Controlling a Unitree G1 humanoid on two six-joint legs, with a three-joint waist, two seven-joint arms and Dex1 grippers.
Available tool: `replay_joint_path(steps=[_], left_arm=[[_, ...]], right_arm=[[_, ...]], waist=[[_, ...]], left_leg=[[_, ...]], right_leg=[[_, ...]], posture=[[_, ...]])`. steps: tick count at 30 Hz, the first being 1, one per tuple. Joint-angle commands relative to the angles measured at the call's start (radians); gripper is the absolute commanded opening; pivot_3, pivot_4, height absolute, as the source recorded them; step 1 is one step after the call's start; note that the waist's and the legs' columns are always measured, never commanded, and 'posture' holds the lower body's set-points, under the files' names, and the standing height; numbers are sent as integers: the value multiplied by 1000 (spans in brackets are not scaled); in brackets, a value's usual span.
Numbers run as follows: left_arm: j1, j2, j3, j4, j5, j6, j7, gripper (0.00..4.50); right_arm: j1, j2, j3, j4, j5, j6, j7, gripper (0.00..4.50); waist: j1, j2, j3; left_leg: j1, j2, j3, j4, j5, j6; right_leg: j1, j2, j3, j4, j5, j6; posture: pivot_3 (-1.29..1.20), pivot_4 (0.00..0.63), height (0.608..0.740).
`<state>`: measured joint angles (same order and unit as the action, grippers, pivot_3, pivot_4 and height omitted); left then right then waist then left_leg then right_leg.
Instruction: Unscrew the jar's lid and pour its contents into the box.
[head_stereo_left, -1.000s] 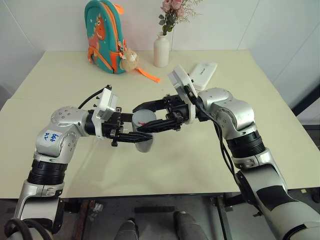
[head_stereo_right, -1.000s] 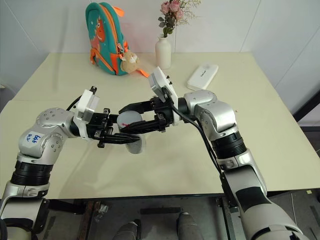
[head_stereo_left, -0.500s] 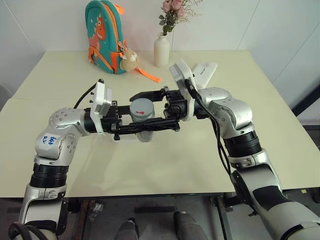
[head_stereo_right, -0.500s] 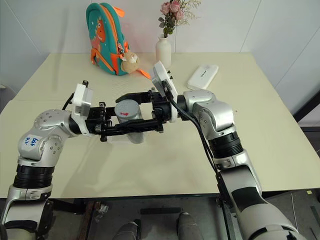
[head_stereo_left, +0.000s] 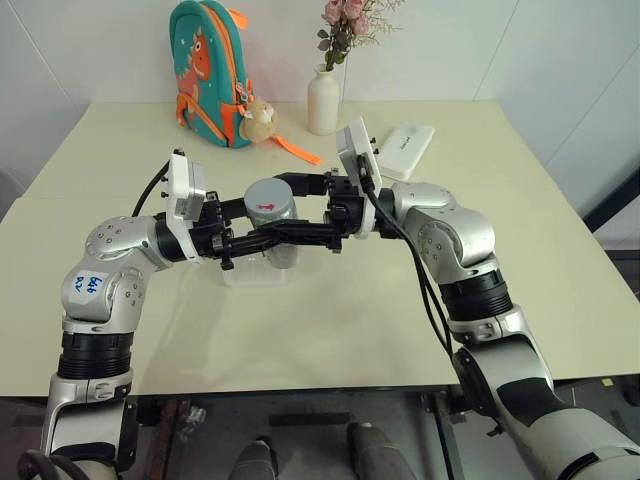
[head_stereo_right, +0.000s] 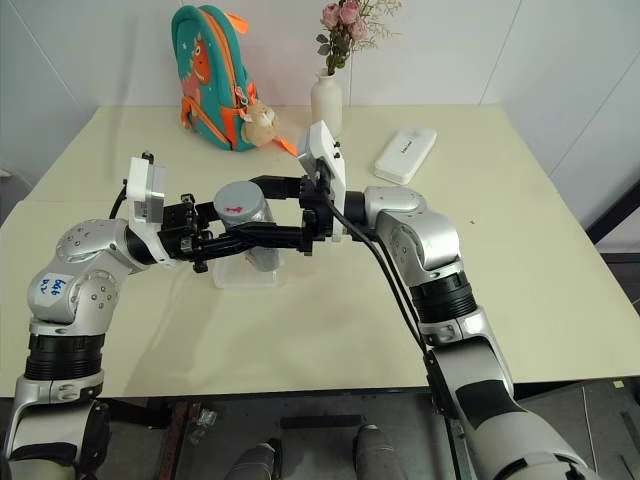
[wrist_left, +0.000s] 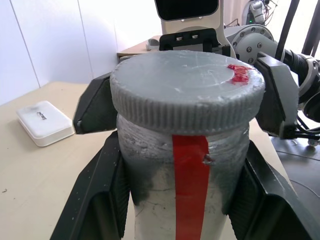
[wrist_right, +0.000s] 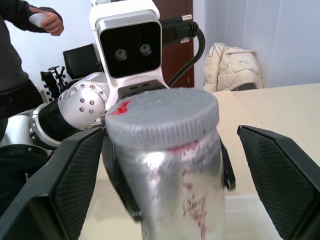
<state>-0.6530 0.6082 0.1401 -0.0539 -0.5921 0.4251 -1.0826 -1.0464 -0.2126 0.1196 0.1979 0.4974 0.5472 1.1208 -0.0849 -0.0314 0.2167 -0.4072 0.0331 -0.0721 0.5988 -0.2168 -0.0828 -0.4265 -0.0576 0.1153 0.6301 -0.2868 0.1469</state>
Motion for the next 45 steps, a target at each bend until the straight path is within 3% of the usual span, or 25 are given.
replay_joint_path(steps=[1, 18, 30, 38, 45], left_arm=[[-11, -3, 8, -11, -18, -7, 2, 2102], [8, -4, -7, -16, -8, -15, 0, 2102], [6, -1, 1, -20, -31, -9, 12, 2102], [17, 1, 7, -26, -30, -6, 9, 2102], [12, 3, 8, -21, -23, -4, 7, 2102]], right_arm=[[-35, 20, -9, -16, 9, -21, -6, 4481], [-77, 30, -10, 60, -23, -77, -3, 4481], [-117, -91, -64, 216, -68, -169, 66, 4481], [-115, -182, -85, 245, -18, -103, 176, 4481], [-98, -127, -82, 112, 63, 7, 184, 4481]], waist=[[1, 0, 0], [0, 0, 0], [0, 0, 0], [0, 0, 0], [-9, 0, 0]], left_leg=[[0, 0, 0, 0, 0, 0], [0, 0, 0, 0, 0, 0], [0, 0, 0, 0, 0, 0], [0, 0, 0, 0, 0, 0], [0, 0, 0, 0, 0, 0]], right_leg=[[0, 0, 0, 0, 0, 0], [0, 0, 0, 0, 0, 0], [0, 0, 0, 0, 0, 0], [0, 0, 0, -1, 0, 0], [0, 0, 0, 0, 0, 0]], posture=[[0, 150, 740], [0, 150, 740], [0, 150, 740], [0, 150, 740], [0, 150, 740]])
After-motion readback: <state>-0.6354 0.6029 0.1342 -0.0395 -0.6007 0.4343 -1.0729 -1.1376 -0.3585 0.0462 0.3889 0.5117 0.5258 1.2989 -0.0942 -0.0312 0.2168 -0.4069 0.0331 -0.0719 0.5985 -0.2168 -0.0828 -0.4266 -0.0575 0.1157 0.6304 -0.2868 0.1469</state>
